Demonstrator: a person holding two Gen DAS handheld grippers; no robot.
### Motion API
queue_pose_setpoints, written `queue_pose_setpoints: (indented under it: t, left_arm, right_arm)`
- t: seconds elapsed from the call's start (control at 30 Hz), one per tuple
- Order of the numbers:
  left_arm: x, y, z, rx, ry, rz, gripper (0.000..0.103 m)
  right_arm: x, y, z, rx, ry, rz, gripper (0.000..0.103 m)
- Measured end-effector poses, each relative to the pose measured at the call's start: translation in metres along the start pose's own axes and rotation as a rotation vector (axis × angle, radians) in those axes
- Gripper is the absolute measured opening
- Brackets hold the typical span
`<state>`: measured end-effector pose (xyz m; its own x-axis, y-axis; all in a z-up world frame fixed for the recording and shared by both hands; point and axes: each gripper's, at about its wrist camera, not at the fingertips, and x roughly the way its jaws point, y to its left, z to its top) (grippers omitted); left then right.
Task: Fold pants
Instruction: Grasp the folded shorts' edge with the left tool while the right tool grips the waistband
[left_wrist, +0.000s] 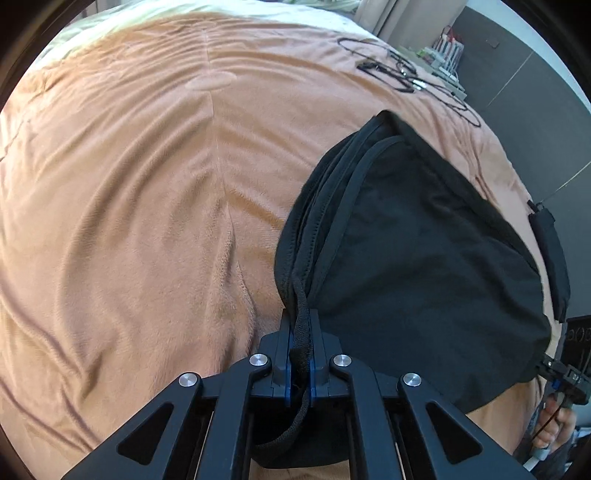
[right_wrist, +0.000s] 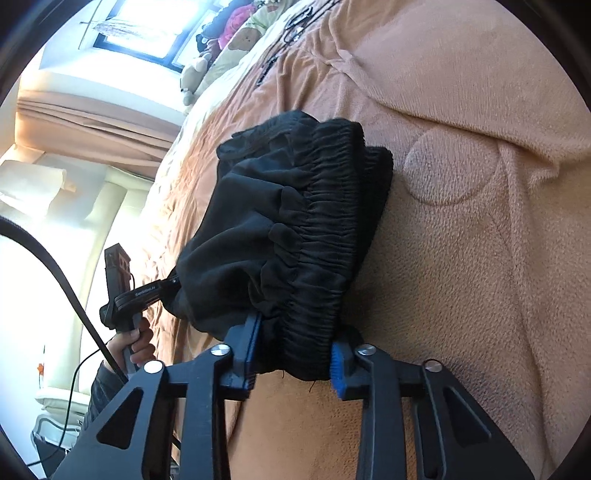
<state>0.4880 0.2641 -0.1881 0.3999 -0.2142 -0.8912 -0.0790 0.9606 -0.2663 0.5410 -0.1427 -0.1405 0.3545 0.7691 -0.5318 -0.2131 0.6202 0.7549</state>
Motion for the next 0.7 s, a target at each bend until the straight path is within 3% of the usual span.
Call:
queue_pose_setpoints:
  t: [0.33, 0.7]
  left_arm:
    - [-0.038, 0.005, -0.024, -0.061, -0.013, -0.048, 0.006]
    - [-0.080, 0.018, -0.094, -0.151, -0.016, -0.064, 0.006]
  right_arm:
    - [-0.008, 0.002, -0.003, -0.029, 0.017, 0.035, 0.022]
    - [-0.002, 0.012, -0.003, -0.115, 0.127, 0.047, 0.022]
